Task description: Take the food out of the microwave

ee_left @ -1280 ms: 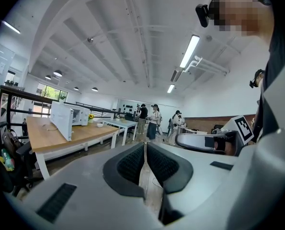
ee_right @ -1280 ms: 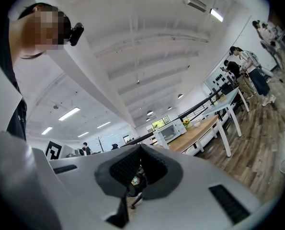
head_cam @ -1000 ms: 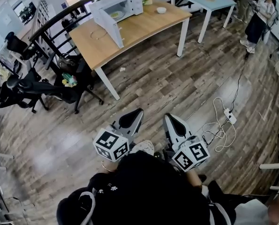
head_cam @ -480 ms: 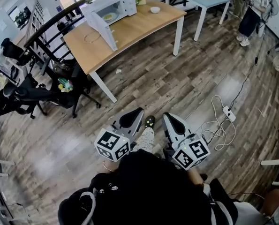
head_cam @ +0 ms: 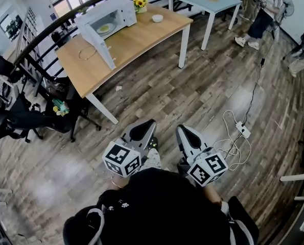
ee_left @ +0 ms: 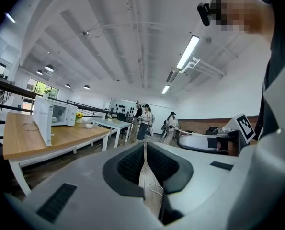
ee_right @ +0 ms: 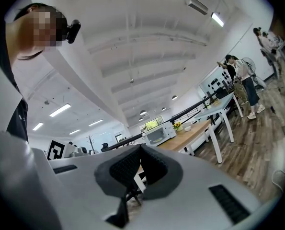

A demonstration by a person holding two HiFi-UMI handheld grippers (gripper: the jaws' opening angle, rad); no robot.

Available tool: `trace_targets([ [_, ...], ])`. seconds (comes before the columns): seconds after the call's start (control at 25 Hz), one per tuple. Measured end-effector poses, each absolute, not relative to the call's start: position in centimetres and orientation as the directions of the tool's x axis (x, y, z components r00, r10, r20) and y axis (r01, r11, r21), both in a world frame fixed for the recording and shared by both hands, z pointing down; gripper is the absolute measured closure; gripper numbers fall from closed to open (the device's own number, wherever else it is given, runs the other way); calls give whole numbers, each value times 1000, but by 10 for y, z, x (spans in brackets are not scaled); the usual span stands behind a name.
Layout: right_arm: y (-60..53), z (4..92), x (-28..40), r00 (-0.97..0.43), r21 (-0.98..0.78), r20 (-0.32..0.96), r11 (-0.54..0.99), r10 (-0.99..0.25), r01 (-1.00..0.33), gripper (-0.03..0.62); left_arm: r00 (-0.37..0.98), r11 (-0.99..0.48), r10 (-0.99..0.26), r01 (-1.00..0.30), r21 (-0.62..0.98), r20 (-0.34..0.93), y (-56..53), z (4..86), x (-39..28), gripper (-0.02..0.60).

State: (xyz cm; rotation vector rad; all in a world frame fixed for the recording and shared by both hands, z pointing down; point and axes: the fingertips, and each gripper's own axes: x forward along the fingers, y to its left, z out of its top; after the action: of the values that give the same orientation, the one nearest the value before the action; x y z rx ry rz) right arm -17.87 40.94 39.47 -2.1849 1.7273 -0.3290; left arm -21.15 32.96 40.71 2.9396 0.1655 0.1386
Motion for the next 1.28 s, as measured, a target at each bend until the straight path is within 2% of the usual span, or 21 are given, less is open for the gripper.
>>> trace_targets([
  [0.8, 265, 386, -44, 284, -409, -4, -258, -959, -875, 594, 983, -972, 165, 147, 183, 86, 177, 400, -76, 555],
  [1.28, 200, 390, -20, 259, -439, 4, -235, -966, -867, 594, 985, -972, 158, 141, 185, 75, 116, 408, -45, 555],
])
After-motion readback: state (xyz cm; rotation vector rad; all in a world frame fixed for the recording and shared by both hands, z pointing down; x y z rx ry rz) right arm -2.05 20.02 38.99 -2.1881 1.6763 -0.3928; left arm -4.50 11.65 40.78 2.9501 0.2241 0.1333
